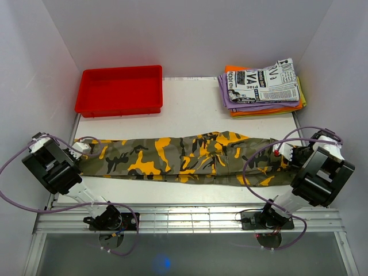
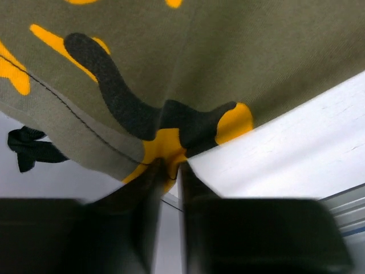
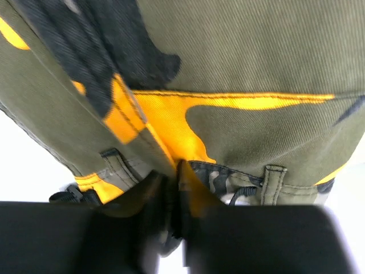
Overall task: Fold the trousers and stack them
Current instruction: Fold the trousers
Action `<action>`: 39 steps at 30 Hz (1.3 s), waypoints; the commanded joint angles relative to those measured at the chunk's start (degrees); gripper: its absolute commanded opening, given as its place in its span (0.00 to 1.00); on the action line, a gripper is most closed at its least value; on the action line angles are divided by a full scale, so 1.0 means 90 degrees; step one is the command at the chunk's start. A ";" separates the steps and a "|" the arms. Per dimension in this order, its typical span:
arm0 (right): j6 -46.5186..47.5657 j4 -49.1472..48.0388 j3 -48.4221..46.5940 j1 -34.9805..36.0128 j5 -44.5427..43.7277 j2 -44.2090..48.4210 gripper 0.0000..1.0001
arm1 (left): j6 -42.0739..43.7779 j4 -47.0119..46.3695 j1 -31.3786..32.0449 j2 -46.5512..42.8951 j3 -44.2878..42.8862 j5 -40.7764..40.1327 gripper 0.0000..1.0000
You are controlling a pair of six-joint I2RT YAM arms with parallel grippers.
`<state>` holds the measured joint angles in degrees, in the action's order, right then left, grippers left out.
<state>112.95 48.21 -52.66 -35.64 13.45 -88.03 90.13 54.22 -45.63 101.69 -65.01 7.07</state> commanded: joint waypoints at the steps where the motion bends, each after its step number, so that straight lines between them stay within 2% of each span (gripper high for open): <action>1: 0.0087 -0.0474 -0.0242 -0.0073 -0.0596 0.0035 0.27 | -0.0248 -0.1298 -0.0106 0.0166 -0.0129 -0.0522 0.40; 2: -0.0009 -0.0338 -0.0397 -0.0073 -0.0538 0.0064 0.35 | -0.0258 -0.1230 -0.0106 0.0127 -0.0178 -0.0377 0.47; 3: -0.0049 -0.0240 -0.0495 -0.0073 -0.0489 0.0084 0.51 | -0.0268 -0.0997 -0.0106 0.0079 -0.0246 -0.0259 0.55; 4: -0.0050 -0.0133 -0.0602 -0.0083 -0.0431 0.0122 0.57 | -0.0220 -0.0801 -0.0106 -0.0067 -0.0440 -0.0104 0.57; 5: -0.0040 0.0168 -0.0865 -0.0083 -0.0276 0.0200 0.61 | -0.0200 -0.0596 -0.0106 -0.0146 -0.0539 0.0294 0.58; 7: -0.0001 0.0531 -0.1149 -0.0083 -0.0080 0.0337 0.62 | -0.0054 0.0097 -0.0106 -0.0476 -0.0957 0.0833 0.66; 9: 0.0135 0.1078 -0.1519 -0.0083 0.0174 0.0435 0.62 | 0.0024 0.0858 -0.0087 -0.0712 -0.1290 0.1760 0.73; 10: 0.0223 0.1234 -0.1589 -0.0083 0.0223 0.0542 0.62 | 0.0064 0.1073 -0.0009 -0.0819 -0.1447 0.2024 0.82; 11: 0.0282 0.1381 -0.1638 -0.0083 0.0282 0.0601 0.63 | 0.0045 0.1279 0.0078 -0.1004 -0.1719 0.2269 0.83; 13: 0.0448 0.1635 -0.1620 -0.0083 0.0341 0.0737 0.69 | -0.0121 0.1641 0.0322 -0.1191 -0.1877 0.2768 0.88; 14: 0.0487 0.1675 -0.1580 -0.0083 0.0390 0.0873 0.74 | -0.0228 0.1700 0.0701 -0.1269 -0.1878 0.2846 0.88; 15: 0.0546 0.1723 -0.1532 -0.0083 0.0400 0.0952 0.84 | -0.0587 0.1730 0.0927 -0.1434 -0.1849 0.2886 0.88; 16: 0.0662 0.1743 -0.1367 -0.0083 0.0409 0.1011 0.86 | -0.0822 0.1711 0.1200 -0.1494 -0.1800 0.2954 0.88; 18: 0.0809 0.1734 -0.1152 -0.0073 0.0244 0.1187 0.87 | -0.1707 0.1720 0.2049 -0.1572 -0.1674 0.3110 0.88; 19: 0.0974 0.1705 -0.0928 -0.0073 0.0166 0.1236 0.85 | -0.2032 0.1720 0.2381 -0.1572 -0.1624 0.3246 0.88; 20: 0.1034 0.1695 -0.0829 -0.0073 0.0001 0.1304 0.83 | -0.2345 0.1691 0.3090 -0.1553 -0.1585 0.3296 0.90; 22: 0.1044 0.1704 -0.0770 -0.0073 -0.0030 0.1314 0.77 | -0.3234 0.1594 0.3816 -0.1524 -0.1449 0.3423 0.91; 23: 0.1044 0.1811 -0.0808 -0.0073 0.0038 0.1285 0.76 | -0.3575 0.1245 0.4535 -0.1533 -0.1390 0.3578 0.91; 24: 0.1044 0.1899 -0.0847 -0.0073 0.0116 0.1266 0.74 | -0.3946 0.1029 0.4861 -0.1533 -0.1303 0.3638 0.91; 25: 0.1054 0.1967 -0.0867 -0.0054 0.0194 0.1256 0.73 | -0.4626 0.0824 0.5648 -0.1553 -0.1108 0.3687 0.91; 27: 0.0967 0.2056 -0.0799 0.0072 0.0370 0.1314 0.67 | -0.5149 0.0208 0.6297 -0.1543 -0.0893 0.3697 0.89; 28: 0.0879 0.2056 -0.0721 0.0276 0.0419 0.1421 0.66 | -0.5528 0.0023 0.6899 -0.1543 -0.0659 0.3658 0.87; 31: 0.0450 0.1978 -0.0224 0.0783 0.0595 0.1800 0.63 | -0.5950 -0.0652 0.7878 -0.1572 -0.0152 0.3424 0.78; 34: 0.0098 0.1676 0.0479 0.1252 0.0761 0.2288 0.63 | -0.6078 -0.1111 0.8485 -0.1582 0.0152 0.3160 0.71; 39: -0.0654 0.0632 0.1524 0.2024 0.0839 0.2973 0.63 | -0.6342 -0.1619 0.8731 -0.1456 0.0476 0.2868 0.66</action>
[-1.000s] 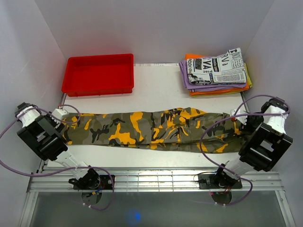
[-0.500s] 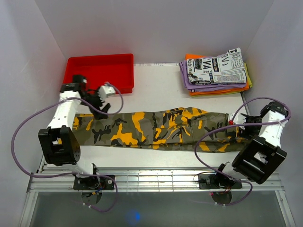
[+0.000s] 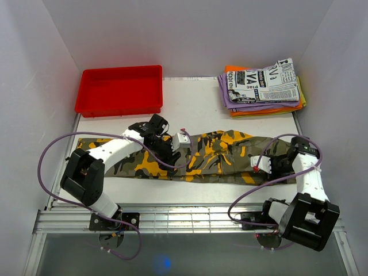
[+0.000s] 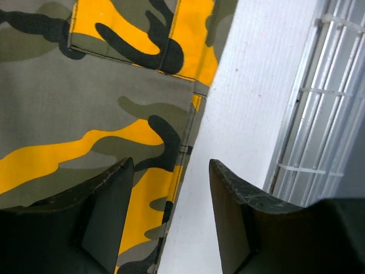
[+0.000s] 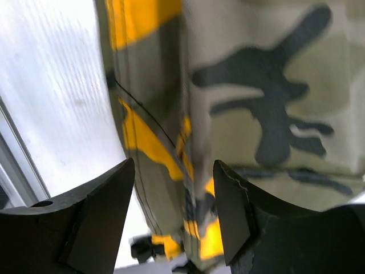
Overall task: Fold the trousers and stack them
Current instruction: Fold the trousers
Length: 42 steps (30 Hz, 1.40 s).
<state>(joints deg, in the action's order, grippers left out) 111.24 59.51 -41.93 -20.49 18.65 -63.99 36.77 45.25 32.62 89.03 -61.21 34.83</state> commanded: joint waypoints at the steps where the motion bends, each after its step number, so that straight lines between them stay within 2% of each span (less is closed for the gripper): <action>1: -0.0659 -0.0819 0.0546 0.0420 0.0252 0.0438 0.63 | -0.0443 -0.0672 0.0067 -0.0001 0.0072 -0.0305 0.65; 7: -0.1216 -0.1347 0.1065 0.0909 0.0164 0.0654 0.61 | -0.0765 -0.0946 0.0067 0.0263 0.0326 -0.0637 0.68; 13: -0.1646 -0.1748 0.1183 0.1173 0.0085 0.0586 0.59 | -0.1263 -0.1161 0.0067 0.0322 0.0531 -0.0589 0.69; 16: -0.1823 -0.1817 0.1134 0.1349 0.0115 0.0508 0.53 | -0.1478 -0.1269 0.0057 0.0351 0.0551 -0.0588 0.70; 19: -0.1891 -0.1875 0.1085 0.1495 0.0066 0.0411 0.39 | -0.1634 -0.1337 -0.0030 0.0410 0.0522 -0.0550 0.70; 22: -0.1969 -0.1749 0.0881 0.1632 0.0066 0.0294 0.12 | -0.1859 -0.1298 -0.0206 0.0595 0.0405 -0.0403 0.69; 23: -0.1989 -0.1719 0.0822 0.1652 0.0076 0.0284 0.08 | -0.1995 -0.1288 -0.0255 0.0654 0.0337 -0.0374 0.69; 30: -0.1940 -0.1115 0.0304 0.1710 0.0183 0.0303 0.08 | -0.2327 -0.1249 -0.0558 0.1123 0.0151 -0.0296 0.69; 35: -0.1610 -0.0150 -0.0193 0.1720 0.0369 0.0625 0.08 | -0.2426 -0.1210 -0.0627 0.1357 0.0121 -0.0335 0.68; 42: -0.1374 0.0040 0.0603 0.1759 0.0291 0.0889 0.08 | -0.2553 -0.1122 -0.0675 0.1543 0.0024 -0.0325 0.68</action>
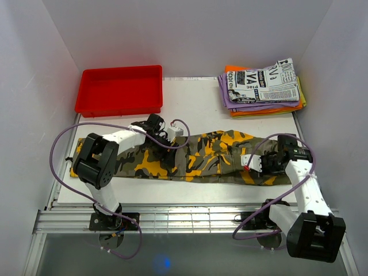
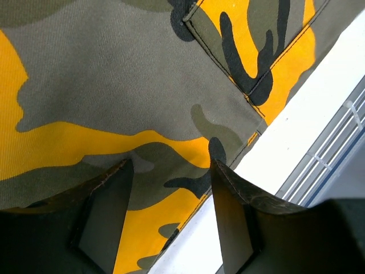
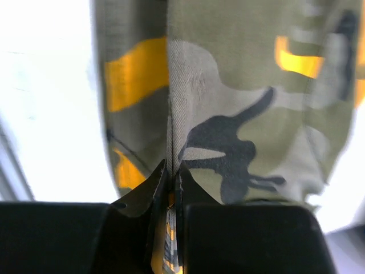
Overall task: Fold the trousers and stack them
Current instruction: Fold the trousers
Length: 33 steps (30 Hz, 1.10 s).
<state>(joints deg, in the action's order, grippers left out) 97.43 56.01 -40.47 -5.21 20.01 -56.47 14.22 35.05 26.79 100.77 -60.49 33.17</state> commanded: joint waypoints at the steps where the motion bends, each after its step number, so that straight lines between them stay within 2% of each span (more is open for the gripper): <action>1: 0.0132 0.0302 0.0608 0.0062 0.0072 0.0063 0.08 | -0.0056 0.0022 -0.0037 0.0239 -0.0066 -0.0160 0.68; 5: -0.0111 -0.0509 0.1361 0.0149 -0.0065 -0.0151 0.08 | -0.0008 0.0051 -0.0056 0.0229 -0.0173 -0.0111 0.67; 11: -0.1000 -0.1261 0.1391 0.0355 -0.0095 -0.1098 0.08 | 0.0412 -0.0056 0.0070 -0.0561 -0.0515 0.0465 0.68; 14: -0.1215 -0.1398 0.1264 0.0384 -0.0046 -0.1382 0.08 | 0.0870 -0.0047 0.0509 -0.0893 -0.0662 0.0241 0.69; 18: -0.1294 -0.1487 0.1235 0.0413 -0.0026 -0.1509 0.08 | 0.1447 -0.0105 0.1425 -0.1041 -0.0487 -0.0305 0.69; 20: -0.1362 -0.1477 0.1177 0.0423 0.0023 -0.1567 0.08 | 0.1652 -0.0407 0.1681 -0.1050 -0.0331 -0.0685 0.69; 26: -0.1538 -0.1301 0.0932 0.0442 0.0189 -0.1694 0.08 | 0.1935 -0.1568 0.2453 -0.0826 0.0080 -0.1389 0.59; 28: -0.1548 -0.1253 0.0883 0.0462 0.0198 -0.1704 0.08 | 0.1975 -0.2086 0.2648 -0.0748 0.0158 -0.1488 0.56; 33: -0.1558 -0.1223 0.0844 0.0462 0.0189 -0.1675 0.08 | 0.1975 -0.2536 0.2941 -0.0309 -0.0007 -0.1557 0.55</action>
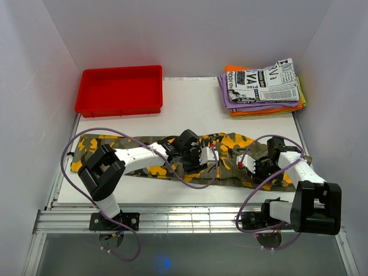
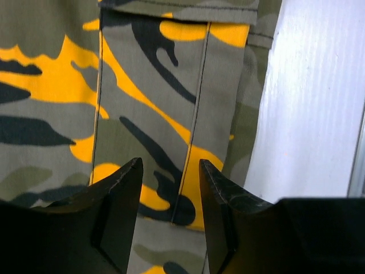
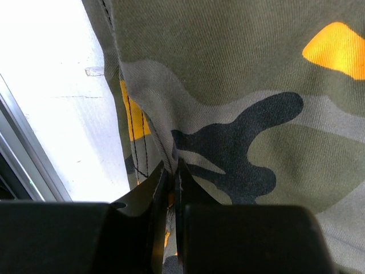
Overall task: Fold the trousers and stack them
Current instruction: Fold the trousers
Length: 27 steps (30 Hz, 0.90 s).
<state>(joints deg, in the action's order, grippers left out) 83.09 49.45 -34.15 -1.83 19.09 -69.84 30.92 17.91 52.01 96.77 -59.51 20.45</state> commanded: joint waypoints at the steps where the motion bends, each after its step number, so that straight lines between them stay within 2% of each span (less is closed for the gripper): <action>1: 0.0026 -0.0495 0.0142 0.0086 0.0291 -0.0189 0.08 | 0.0129 -0.0652 0.0159 0.0175 -0.0136 -0.0104 0.54; 8: -0.0033 -0.0495 0.0191 0.0086 0.0291 -0.0179 0.08 | 0.0383 -0.0623 0.0442 0.0283 -0.0185 0.0530 0.53; 15: -0.0111 -0.0504 0.0181 0.0086 0.0340 -0.0150 0.08 | 0.0237 -0.0808 0.0744 0.0507 -0.0283 0.0209 0.54; 25: -0.0121 -0.0456 0.0132 0.0086 0.0330 -0.0159 0.08 | 0.0120 -0.1062 0.0872 0.0800 -0.0361 -0.0094 0.36; 26: -0.0130 -0.0465 0.0123 0.0086 0.0330 -0.0169 0.08 | 0.0110 -0.1082 0.0881 0.0781 -0.0351 -0.0094 0.33; 27: -0.0131 -0.0465 0.0123 0.0086 0.0330 -0.0179 0.08 | 0.0081 -0.1121 0.0881 0.0771 -0.0322 -0.0114 0.26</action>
<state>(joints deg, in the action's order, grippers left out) 81.58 49.25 -34.20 -1.78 19.09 -69.87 32.12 9.65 59.44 104.68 -61.45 19.90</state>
